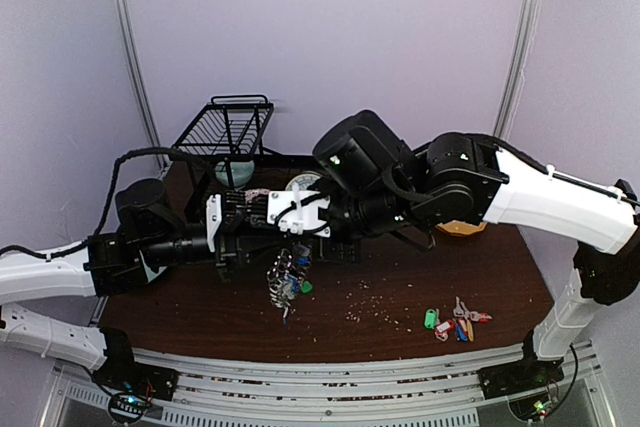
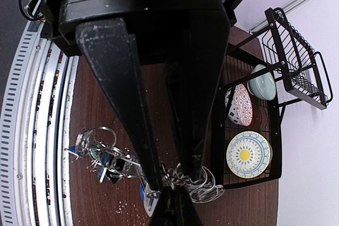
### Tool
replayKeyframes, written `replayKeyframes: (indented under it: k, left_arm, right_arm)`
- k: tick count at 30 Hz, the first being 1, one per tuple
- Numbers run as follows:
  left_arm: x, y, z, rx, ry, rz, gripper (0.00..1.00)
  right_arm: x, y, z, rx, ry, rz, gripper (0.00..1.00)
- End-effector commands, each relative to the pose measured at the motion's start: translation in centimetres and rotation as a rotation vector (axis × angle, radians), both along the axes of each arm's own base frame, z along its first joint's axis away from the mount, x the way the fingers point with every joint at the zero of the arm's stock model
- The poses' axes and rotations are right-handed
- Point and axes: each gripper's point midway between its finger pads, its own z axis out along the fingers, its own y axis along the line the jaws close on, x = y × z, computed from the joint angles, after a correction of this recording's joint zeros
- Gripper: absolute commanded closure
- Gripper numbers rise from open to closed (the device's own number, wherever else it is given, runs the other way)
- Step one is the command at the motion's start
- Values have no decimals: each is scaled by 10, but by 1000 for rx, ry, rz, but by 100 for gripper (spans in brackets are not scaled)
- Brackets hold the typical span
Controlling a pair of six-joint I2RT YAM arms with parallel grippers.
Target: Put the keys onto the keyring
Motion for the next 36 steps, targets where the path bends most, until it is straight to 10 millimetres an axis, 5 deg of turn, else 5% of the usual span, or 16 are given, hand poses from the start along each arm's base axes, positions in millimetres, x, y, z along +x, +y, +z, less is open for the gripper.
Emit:
replayKeyframes:
  k: [1, 19, 22, 25, 36]
  left_arm:
    - [-1, 4, 5, -31, -47, 2, 83]
    - [3, 9, 12, -59, -58, 43, 100]
    - [-1, 15, 19, -102, -80, 42, 100]
    - [-5, 18, 24, -125, -93, 33, 100]
    - [-15, 18, 26, -136, -104, -21, 100]
  right_arm:
    - [-2, 2, 47, 161, -22, -21, 100]
    - [-9, 2, 36, 146, 17, 18, 100]
    - [-6, -3, 30, 179, 87, 31, 81]
    - [-8, -6, 26, 263, 210, 88, 71]
    - [-1, 1, 13, 466, 331, 129, 69]
